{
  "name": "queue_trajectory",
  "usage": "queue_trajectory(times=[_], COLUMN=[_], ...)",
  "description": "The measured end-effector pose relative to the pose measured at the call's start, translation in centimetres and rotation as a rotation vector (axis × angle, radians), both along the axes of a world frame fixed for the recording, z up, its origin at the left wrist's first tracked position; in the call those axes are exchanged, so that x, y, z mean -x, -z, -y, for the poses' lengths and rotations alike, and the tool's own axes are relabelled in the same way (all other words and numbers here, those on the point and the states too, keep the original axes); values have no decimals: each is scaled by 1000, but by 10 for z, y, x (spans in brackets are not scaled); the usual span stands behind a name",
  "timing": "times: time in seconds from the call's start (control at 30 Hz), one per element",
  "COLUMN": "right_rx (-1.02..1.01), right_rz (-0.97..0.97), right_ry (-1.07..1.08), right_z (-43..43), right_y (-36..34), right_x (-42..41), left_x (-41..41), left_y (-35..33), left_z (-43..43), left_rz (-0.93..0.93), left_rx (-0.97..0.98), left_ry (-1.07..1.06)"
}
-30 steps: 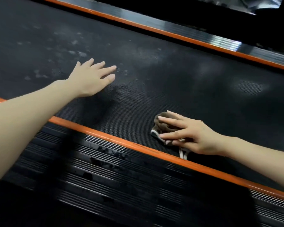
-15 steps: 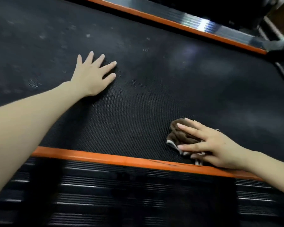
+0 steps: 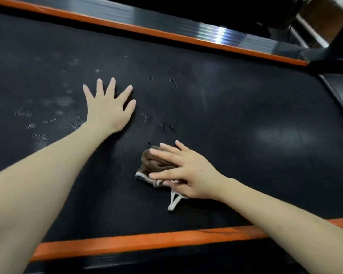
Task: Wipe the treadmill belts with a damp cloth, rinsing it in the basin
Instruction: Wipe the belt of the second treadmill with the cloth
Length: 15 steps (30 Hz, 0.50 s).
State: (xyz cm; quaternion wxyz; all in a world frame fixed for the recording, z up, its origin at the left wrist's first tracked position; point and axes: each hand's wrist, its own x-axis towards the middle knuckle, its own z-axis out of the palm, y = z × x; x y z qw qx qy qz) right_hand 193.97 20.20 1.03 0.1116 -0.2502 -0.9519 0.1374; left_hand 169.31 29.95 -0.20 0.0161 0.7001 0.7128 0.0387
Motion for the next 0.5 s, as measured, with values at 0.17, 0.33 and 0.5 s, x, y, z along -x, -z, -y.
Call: queue_trajectory(times=[0.17,0.33,0.5], right_rx=[-73,-95,-1], right_rz=[-86,-69,-16], right_ry=[590,768,195], right_z=[-104,-107,-9], right_y=[0,7,0], right_x=[-5,24,4], left_x=[0,0,-1], left_y=[10,10,9], left_z=[0,-2,-1], left_rz=[43,42,55], left_rx=[-24,-24,-38], left_ry=[-10,-21,-34])
